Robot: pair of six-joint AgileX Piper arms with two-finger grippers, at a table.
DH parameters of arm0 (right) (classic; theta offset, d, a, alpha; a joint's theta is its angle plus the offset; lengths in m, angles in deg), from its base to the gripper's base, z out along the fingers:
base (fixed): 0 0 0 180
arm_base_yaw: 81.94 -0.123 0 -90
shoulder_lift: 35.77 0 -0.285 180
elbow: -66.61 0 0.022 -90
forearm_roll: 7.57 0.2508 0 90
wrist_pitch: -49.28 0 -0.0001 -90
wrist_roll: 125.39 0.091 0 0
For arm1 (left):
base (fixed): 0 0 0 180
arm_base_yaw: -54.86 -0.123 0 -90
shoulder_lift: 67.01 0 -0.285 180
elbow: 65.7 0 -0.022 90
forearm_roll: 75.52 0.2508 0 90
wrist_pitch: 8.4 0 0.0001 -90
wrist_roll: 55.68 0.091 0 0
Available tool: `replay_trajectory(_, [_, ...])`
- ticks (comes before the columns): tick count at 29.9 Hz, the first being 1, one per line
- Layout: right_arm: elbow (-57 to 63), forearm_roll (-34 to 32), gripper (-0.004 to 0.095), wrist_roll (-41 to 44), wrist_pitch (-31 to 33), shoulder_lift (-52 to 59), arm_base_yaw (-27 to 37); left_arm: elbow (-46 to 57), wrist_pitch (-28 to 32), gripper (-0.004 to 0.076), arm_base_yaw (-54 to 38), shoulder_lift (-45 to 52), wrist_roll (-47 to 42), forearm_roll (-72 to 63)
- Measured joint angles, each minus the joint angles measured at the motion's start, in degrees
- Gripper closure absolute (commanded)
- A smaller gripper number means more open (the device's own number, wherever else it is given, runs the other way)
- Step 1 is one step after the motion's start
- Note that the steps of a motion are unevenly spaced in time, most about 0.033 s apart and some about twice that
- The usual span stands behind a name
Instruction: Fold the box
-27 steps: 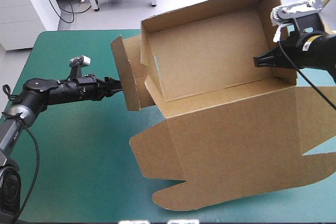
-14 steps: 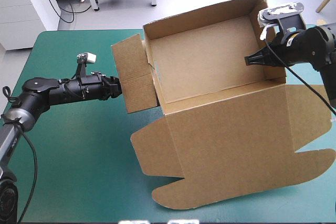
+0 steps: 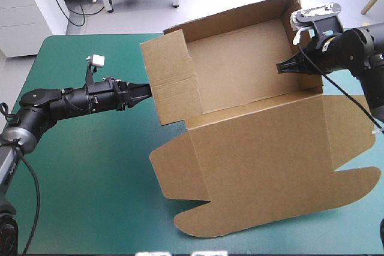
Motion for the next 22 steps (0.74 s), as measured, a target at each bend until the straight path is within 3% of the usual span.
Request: replay_trajectory(22, [0.0,1.6,0.0929,-0.1,-3.0,-0.1,0.0,0.0,-1.1,0.0340,0.5,0.5,1.0,-6.7])
